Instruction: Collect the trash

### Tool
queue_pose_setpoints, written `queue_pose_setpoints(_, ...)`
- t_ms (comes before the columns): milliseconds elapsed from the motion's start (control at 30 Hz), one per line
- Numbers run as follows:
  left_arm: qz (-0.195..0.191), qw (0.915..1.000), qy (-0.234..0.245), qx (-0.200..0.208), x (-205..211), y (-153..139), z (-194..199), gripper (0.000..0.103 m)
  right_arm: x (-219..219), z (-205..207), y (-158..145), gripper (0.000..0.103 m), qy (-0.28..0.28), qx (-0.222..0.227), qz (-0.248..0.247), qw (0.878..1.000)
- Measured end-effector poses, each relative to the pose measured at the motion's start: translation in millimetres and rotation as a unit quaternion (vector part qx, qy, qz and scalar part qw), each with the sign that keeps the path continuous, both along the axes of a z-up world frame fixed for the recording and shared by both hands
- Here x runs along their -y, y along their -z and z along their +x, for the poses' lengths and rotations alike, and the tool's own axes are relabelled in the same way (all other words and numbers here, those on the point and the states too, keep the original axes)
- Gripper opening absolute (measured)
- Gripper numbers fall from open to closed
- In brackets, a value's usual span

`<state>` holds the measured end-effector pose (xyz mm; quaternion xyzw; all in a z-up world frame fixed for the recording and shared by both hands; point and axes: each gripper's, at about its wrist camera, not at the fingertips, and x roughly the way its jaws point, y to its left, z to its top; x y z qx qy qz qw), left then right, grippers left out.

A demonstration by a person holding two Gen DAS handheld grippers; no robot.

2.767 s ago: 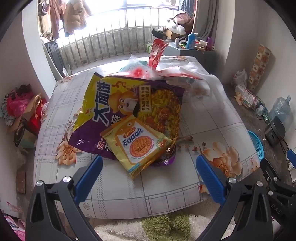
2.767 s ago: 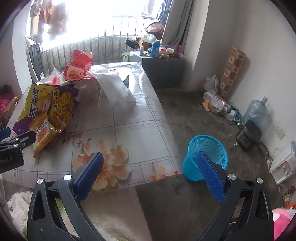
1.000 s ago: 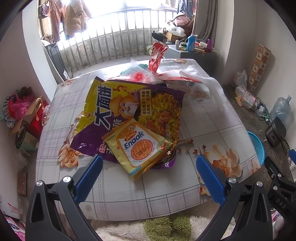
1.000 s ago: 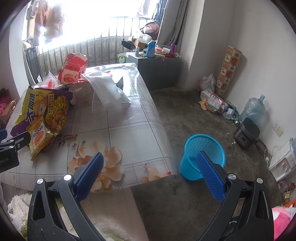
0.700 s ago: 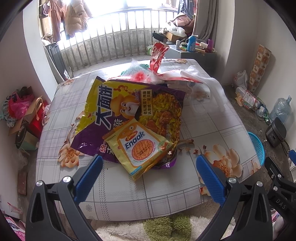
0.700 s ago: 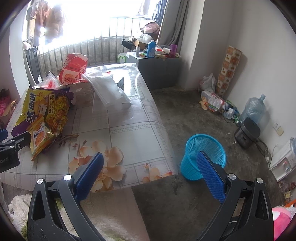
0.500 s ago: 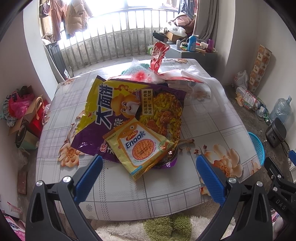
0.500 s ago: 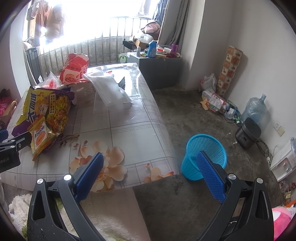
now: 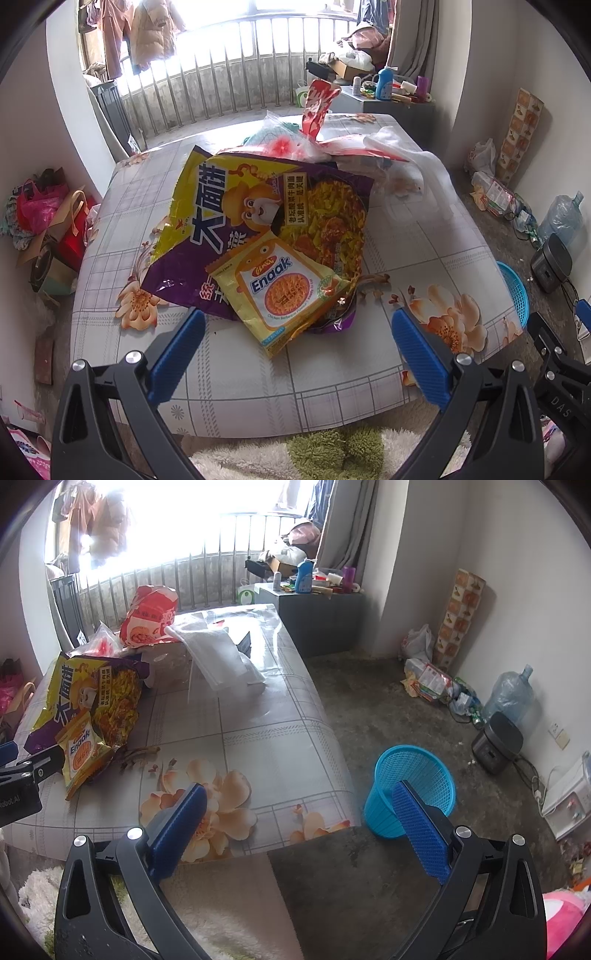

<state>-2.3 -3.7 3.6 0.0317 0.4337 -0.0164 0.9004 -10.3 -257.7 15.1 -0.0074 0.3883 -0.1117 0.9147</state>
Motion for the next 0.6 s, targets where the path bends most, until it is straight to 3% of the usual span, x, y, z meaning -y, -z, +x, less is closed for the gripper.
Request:
queue_pose_setpoints(333,-0.005,1.0,-0.002,-0.008,-5,7,3,0.099,-1,2,1,0.096,0.0,-0.004,0.001,1.0)
queue_pose_setpoints(600,-0.056,0.9984,-0.008,-0.006,-32,15,13,0.099,-21,23,1,0.096,-0.028,-0.013,0.015,0.999)
